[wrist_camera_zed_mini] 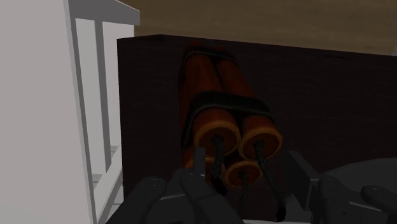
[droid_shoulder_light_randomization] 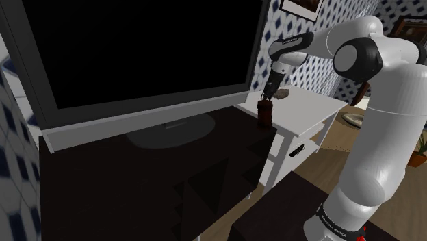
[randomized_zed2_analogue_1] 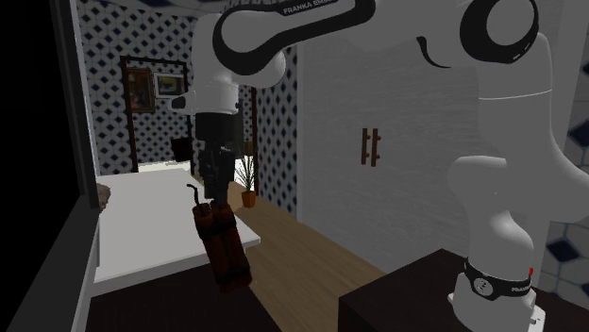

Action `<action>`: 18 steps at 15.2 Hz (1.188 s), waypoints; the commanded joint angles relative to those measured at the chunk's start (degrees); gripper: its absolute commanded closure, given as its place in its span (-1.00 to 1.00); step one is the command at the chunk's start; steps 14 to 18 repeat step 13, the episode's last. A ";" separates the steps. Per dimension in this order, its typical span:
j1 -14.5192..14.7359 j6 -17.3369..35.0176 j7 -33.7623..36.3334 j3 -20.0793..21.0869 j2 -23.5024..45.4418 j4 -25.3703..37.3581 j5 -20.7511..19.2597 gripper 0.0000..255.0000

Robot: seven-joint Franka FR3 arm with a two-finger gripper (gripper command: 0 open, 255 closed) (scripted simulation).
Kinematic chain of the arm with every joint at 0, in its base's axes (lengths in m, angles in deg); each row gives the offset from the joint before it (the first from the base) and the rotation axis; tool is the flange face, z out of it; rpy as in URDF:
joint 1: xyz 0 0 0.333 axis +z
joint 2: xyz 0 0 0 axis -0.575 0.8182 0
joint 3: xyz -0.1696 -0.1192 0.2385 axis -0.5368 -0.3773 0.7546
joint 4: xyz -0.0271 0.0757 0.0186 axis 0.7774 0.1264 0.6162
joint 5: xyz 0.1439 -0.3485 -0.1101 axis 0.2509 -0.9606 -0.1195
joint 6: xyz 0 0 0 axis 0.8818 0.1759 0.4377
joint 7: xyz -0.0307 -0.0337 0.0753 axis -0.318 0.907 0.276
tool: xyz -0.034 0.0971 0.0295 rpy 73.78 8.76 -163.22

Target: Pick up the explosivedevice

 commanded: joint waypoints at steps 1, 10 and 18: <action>-0.06 -1.37 0.27 -0.05 -0.09 1.37 -0.13 1.00; -0.39 -8.07 1.36 -0.30 -0.40 7.90 -0.63 1.00; -0.46 -8.96 1.47 -0.33 -0.35 8.84 -0.64 1.00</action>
